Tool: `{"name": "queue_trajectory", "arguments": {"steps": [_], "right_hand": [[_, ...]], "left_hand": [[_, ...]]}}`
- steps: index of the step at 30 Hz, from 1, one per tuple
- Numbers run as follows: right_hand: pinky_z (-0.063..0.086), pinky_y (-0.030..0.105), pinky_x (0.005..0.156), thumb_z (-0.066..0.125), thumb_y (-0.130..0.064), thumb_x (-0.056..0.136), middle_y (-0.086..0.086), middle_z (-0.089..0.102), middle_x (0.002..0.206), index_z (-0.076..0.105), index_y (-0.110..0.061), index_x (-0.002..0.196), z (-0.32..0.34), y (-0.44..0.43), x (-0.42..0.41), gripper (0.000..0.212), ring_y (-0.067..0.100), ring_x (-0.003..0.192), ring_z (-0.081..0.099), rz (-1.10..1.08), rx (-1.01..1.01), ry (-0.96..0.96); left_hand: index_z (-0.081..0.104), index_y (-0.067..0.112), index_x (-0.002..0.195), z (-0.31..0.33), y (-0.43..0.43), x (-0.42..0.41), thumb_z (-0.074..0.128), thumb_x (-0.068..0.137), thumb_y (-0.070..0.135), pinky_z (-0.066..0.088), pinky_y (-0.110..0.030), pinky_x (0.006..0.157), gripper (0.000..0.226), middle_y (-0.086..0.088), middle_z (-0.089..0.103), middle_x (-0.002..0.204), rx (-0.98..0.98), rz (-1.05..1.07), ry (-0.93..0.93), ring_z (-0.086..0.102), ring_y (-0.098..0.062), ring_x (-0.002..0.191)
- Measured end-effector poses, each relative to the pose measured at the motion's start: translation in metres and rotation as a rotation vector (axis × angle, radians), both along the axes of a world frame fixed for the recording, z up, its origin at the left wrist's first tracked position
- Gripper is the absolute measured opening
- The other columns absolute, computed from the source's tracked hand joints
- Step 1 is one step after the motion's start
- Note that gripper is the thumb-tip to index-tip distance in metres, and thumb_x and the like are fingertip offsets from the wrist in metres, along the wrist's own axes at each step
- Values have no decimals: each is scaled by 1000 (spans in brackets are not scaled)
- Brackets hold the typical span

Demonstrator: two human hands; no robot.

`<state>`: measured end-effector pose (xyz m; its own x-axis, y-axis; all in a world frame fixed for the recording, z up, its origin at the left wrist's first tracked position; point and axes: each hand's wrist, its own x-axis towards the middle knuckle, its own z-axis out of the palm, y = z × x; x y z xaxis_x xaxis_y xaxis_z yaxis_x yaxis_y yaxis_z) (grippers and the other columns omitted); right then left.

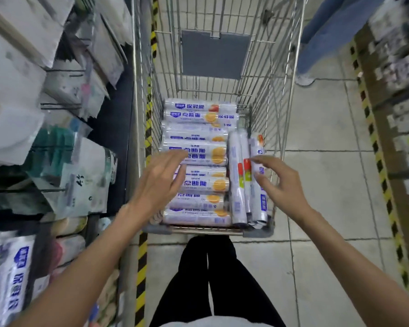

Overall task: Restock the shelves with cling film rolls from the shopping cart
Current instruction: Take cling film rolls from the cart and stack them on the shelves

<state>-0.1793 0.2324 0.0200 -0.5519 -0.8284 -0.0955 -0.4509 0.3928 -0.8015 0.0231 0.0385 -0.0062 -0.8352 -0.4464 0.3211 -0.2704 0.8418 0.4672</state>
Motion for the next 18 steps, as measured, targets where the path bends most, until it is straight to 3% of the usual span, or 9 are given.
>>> {"name": "queue_trajectory", "arguments": {"steps": [6,9,13,18], "right_hand": [[38,8,87,53,-27,89,-5,62,108,64,-11,115,-57,-109,-77,32,0,97,53,34,14,26],[42,22,91,54,-20,93,5,64,116,61,-7,119,-105,-167,-118,29,15,104,58,57,102,-17],[39,26,93,47,-16,98,11,58,128,53,-5,129,-171,-238,-165,34,24,114,56,171,293,62],[37,35,104,45,-22,99,16,48,140,45,-6,137,-232,-295,-182,40,31,124,48,367,500,49]], "left_hand": [[59,-2,116,-42,-71,-76,41,95,17,50,-41,89,34,-17,66,108,-1,59,-115,63,-31,98],[59,-1,116,-80,-108,-115,40,93,14,54,-44,82,33,-19,66,104,12,70,-250,64,-33,94],[51,2,131,-139,-146,-165,49,90,-1,45,-47,95,41,-22,60,122,83,73,-494,57,-36,111],[44,11,136,-193,-177,-195,49,93,9,39,-40,93,43,-15,52,130,90,90,-791,48,-31,119]]}}
